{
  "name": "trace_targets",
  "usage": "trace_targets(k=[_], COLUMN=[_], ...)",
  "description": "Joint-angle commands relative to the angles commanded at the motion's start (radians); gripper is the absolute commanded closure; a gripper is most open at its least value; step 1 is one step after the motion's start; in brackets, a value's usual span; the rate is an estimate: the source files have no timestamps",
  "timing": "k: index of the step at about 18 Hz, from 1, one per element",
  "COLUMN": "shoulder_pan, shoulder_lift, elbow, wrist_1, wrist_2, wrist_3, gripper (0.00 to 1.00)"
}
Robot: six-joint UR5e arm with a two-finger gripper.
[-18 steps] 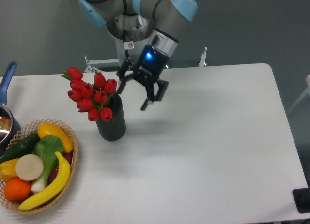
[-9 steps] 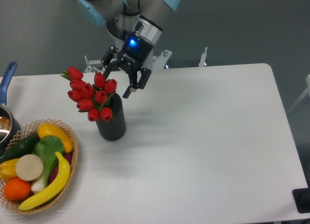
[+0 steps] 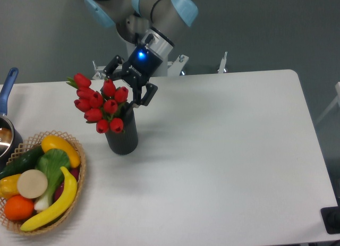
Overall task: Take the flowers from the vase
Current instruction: 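Close the gripper around the red tulip stems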
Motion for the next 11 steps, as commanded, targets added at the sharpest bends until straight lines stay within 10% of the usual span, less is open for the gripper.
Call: trace_targets(k=[3,11], shoulder_pan=[-0.011,-0.009], shoulder_lift=[-0.029,-0.022], elbow=[0.0,-0.003], wrist_1=[0.0,-0.002], wrist_2=[-0.064,-0.066], wrist_3=[0.036,0.036], gripper=[0.08,0.89])
